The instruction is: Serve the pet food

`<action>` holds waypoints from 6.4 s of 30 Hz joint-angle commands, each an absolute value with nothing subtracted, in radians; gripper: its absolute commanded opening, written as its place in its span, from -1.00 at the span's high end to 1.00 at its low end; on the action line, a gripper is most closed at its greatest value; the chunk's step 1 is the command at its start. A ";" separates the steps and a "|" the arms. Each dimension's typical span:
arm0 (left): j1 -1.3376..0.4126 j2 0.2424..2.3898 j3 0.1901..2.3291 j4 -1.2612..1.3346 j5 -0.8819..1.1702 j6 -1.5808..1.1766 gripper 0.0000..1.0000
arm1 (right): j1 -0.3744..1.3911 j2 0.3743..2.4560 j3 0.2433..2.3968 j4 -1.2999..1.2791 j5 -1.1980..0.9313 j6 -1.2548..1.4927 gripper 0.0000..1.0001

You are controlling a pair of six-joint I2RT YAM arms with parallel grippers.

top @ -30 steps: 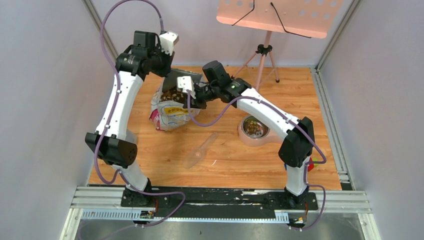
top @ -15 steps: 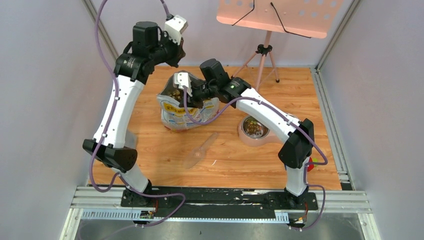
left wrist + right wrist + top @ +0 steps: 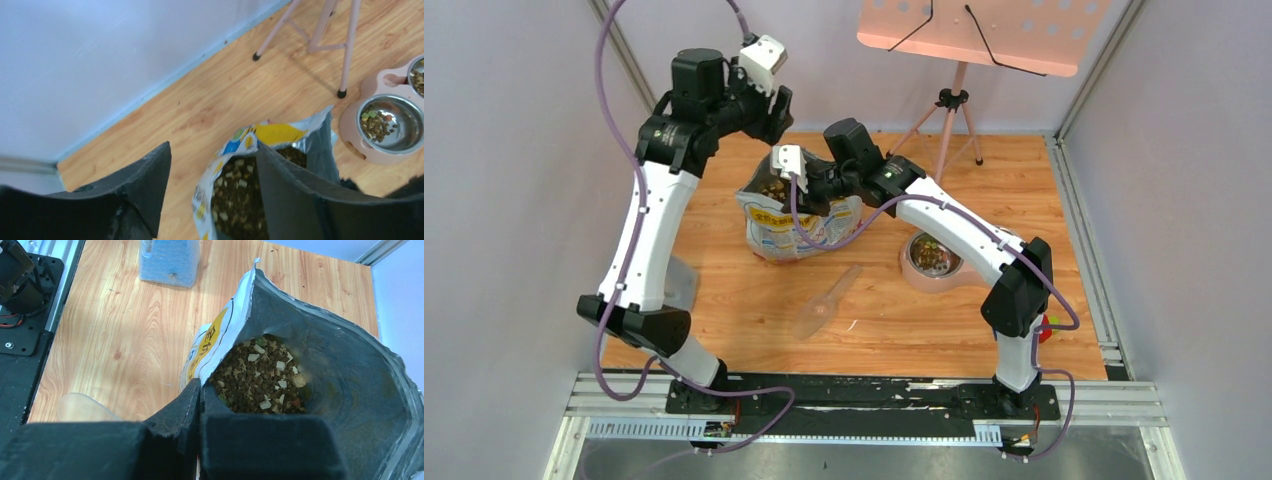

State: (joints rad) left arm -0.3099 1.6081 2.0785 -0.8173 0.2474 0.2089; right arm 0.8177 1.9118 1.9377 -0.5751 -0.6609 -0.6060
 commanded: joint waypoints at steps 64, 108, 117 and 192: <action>-0.005 1.406 1.642 -1.131 0.684 1.020 0.80 | 0.803 1.840 1.956 -0.297 -0.617 -0.501 0.52; -0.005 1.298 1.577 -0.947 0.599 0.788 1.00 | 0.440 1.932 2.017 -0.717 -0.965 -0.937 0.10; -0.005 1.293 1.562 -0.914 0.594 0.774 1.00 | 0.499 1.873 1.902 -0.715 -0.894 -1.047 0.26; -0.105 1.398 1.646 -1.080 0.709 0.954 0.32 | 0.341 1.847 2.074 -0.862 -0.906 -0.769 1.00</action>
